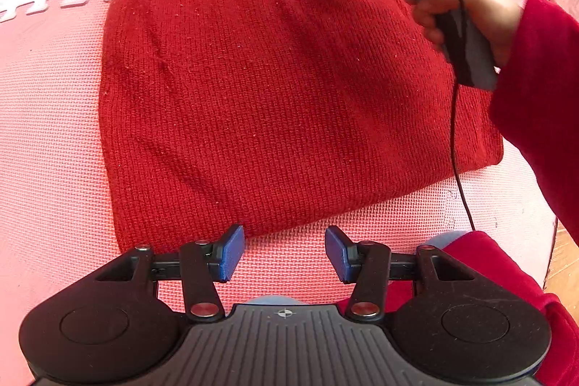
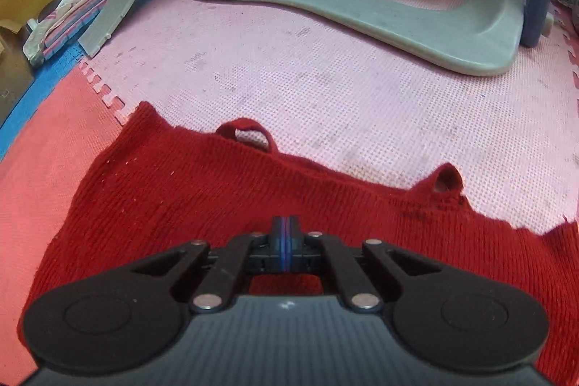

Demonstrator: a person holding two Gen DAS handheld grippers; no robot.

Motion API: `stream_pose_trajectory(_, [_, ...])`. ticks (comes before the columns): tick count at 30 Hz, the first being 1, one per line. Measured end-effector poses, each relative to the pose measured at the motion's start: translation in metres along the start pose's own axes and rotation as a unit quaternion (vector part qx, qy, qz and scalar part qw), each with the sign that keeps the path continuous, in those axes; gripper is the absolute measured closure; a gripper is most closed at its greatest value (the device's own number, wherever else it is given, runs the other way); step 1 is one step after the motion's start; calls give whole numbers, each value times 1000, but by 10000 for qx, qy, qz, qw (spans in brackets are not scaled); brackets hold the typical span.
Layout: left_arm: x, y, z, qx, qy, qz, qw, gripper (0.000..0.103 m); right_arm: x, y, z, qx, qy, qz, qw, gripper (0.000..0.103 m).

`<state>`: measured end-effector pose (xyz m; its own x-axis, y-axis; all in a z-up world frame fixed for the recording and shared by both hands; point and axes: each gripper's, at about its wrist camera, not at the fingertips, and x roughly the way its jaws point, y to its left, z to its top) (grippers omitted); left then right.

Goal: Fold clothes

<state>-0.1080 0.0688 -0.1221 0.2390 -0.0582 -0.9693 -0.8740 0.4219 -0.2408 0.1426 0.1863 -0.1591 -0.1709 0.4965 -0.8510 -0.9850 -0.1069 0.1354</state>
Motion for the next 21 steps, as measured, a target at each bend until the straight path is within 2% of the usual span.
stream_pose_trajectory(5, [-2,16,-9,-206,-18,224,9995,51,-33,9,-41,62,348,-82,9993,102])
stream_pose_trajectory(9, [-7,31,-16,-340,-60,442,9984,51,-54,18,-69,242,570,11,9981,102])
stream_pose_trajectory(15, [-16,36,-19,-412,-169,584,9973,51,-71,38,-89,413,1001,-279,9937,99])
stream_pose_trajectory(18, [-18,32,-20,-389,-202,573,9974,51,-75,50,-93,491,1296,-614,9884,88])
stream_pose_trajectory(20, [-20,27,-22,-359,-218,563,9975,51,-79,59,-94,504,1351,-863,9858,71])
stream_pose_trajectory(21, [-21,24,-22,-351,-226,552,9976,51,-81,64,-96,510,1331,-928,9854,69])
